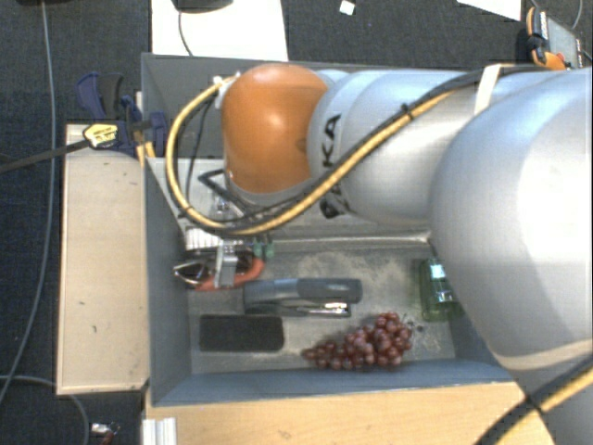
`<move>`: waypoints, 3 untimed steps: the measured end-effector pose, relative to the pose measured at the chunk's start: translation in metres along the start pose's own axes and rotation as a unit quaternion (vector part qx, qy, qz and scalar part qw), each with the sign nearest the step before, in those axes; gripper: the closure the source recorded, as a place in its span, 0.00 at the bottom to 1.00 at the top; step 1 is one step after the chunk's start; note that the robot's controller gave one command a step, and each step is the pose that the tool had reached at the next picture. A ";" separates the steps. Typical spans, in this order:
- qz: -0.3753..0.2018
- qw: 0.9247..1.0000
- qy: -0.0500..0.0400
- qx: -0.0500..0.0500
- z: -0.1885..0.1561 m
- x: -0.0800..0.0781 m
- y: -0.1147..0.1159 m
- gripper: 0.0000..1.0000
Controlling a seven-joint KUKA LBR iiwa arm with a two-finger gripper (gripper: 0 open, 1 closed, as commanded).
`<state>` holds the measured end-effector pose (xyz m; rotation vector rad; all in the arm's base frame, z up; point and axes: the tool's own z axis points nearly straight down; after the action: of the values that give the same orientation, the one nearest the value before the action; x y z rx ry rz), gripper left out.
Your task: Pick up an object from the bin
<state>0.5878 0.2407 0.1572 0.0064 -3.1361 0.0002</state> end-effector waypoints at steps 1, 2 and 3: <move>0.004 1.000 -0.004 -0.001 -0.005 -0.002 -0.001 0.00; 0.081 0.997 -0.014 -0.006 0.080 -0.001 -0.033 0.00; 0.085 0.996 -0.008 -0.004 0.030 -0.004 -0.030 0.00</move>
Offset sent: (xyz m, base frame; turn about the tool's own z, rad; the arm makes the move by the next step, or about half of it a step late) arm -0.0058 -0.0351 -0.0872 0.1621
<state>0.5920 0.2103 0.1270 -0.2620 -3.1412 -0.0118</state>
